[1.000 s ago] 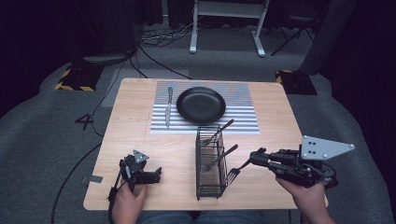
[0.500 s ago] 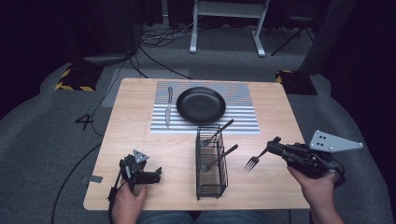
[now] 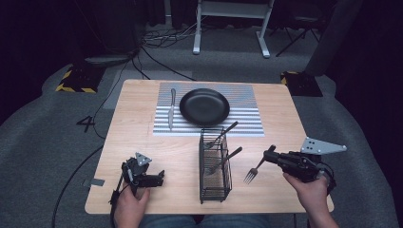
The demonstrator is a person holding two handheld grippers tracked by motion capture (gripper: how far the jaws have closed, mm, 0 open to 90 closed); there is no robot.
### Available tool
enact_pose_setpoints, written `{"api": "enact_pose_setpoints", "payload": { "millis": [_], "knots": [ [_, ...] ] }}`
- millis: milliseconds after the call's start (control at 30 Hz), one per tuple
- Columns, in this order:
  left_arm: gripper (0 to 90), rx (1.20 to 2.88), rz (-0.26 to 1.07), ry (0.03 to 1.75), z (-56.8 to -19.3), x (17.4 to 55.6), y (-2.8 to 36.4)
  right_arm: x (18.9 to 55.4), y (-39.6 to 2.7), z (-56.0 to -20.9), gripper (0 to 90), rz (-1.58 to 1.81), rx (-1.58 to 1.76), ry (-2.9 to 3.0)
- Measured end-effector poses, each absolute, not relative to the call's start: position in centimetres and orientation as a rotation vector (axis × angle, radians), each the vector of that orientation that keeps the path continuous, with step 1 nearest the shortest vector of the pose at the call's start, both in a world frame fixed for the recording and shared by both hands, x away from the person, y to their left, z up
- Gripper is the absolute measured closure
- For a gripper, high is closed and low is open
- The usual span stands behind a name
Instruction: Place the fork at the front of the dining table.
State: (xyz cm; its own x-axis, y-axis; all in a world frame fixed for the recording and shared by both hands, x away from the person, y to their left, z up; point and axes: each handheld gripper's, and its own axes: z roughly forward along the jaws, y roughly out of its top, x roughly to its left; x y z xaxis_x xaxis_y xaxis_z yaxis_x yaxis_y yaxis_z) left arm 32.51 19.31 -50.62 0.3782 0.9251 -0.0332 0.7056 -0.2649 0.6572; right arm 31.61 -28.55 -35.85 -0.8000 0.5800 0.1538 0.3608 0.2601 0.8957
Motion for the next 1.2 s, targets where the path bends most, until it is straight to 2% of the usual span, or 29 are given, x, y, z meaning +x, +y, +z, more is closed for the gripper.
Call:
{"api": "enact_pose_setpoints", "payload": {
  "millis": [500, 1200],
  "knots": [
    [0.3, 2.055, 0.485, 1.398, -50.6, 32.5, 19.3, 31.6, -28.8, -37.5, 85.3, 1.544, 0.902, 2.371],
    [0.3, 2.054, 0.485, 1.398, -50.6, 32.5, 19.3, 32.5, -31.9, -40.0, 83.1, 1.514, 1.052, 2.267]
  ]
}}
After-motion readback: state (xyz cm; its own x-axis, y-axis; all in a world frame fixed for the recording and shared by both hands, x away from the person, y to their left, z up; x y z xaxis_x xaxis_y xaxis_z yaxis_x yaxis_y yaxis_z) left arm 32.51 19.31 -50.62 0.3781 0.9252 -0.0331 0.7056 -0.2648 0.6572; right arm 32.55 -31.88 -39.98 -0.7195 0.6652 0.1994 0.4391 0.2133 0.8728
